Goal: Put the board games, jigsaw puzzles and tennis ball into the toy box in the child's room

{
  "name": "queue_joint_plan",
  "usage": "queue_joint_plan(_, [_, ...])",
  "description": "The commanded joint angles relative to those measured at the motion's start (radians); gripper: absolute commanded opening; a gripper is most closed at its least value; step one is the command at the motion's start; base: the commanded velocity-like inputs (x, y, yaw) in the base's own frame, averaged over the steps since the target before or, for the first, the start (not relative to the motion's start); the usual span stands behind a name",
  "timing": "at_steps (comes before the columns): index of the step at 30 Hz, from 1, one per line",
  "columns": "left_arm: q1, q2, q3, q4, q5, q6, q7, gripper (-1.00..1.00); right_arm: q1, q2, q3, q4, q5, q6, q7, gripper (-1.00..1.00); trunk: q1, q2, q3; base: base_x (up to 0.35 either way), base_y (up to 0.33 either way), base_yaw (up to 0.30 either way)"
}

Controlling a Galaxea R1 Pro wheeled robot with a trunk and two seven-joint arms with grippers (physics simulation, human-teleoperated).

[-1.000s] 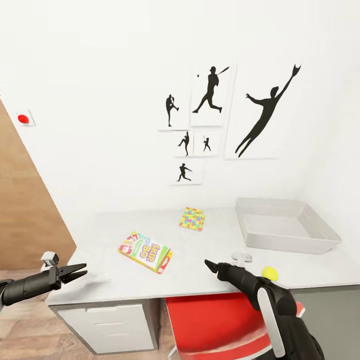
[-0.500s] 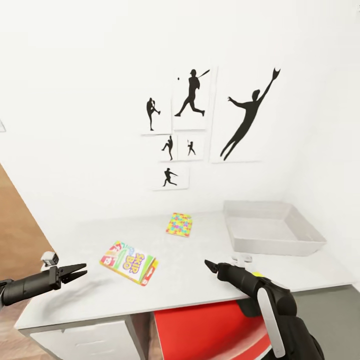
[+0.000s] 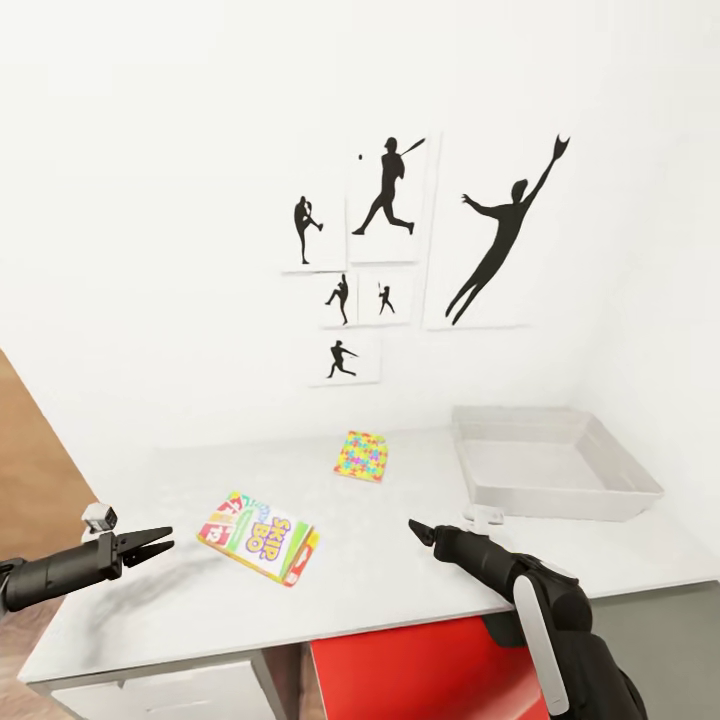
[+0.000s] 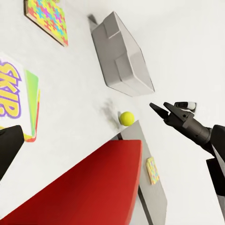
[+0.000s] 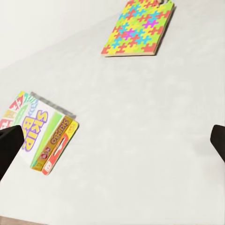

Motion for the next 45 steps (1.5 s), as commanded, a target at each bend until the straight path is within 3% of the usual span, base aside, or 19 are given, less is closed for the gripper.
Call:
queue_joint_plan(1, [-0.001, 0.0, 0.0, 0.0, -0.001, 0.011, -0.004, 1.0, -0.001, 0.001, -0.003, -0.001, -0.003, 0.007, 0.003, 1.0, 0.001, -0.002, -0.002, 0.029, 0.016, -0.001])
queue_joint_plan(14, [-0.001, 0.0, 0.0, 0.0, -0.001, 0.01, -0.004, 1.0, -0.001, 0.003, -0.003, -0.001, -0.002, 0.006, 0.002, 1.0, 0.001, -0.002, -0.002, 0.125, 0.031, 0.0])
queue_joint_plan(21, [0.014, -0.04, 0.006, 0.02, -0.002, 0.018, -0.004, 1.0, 0.038, 0.001, -0.011, -0.003, -0.006, -0.024, 0.005, 1.0, 0.001, -0.002, -0.002, 0.0, 0.0, 0.0])
queue_joint_plan(26, [0.012, -0.066, 0.01, 0.013, 0.0, 0.02, -0.004, 1.0, 0.05, 0.02, -0.005, -0.003, -0.007, -0.031, 0.0, 1.0, 0.001, -0.002, -0.002, 0.0, 0.0, 0.0])
queue_joint_plan(45, [0.011, -0.044, 0.011, 0.01, 0.001, 0.021, -0.004, 1.0, 0.05, 0.029, 0.001, -0.005, -0.007, -0.037, 0.0, 1.0, 0.001, -0.002, -0.002, 0.0, 0.0, 0.0])
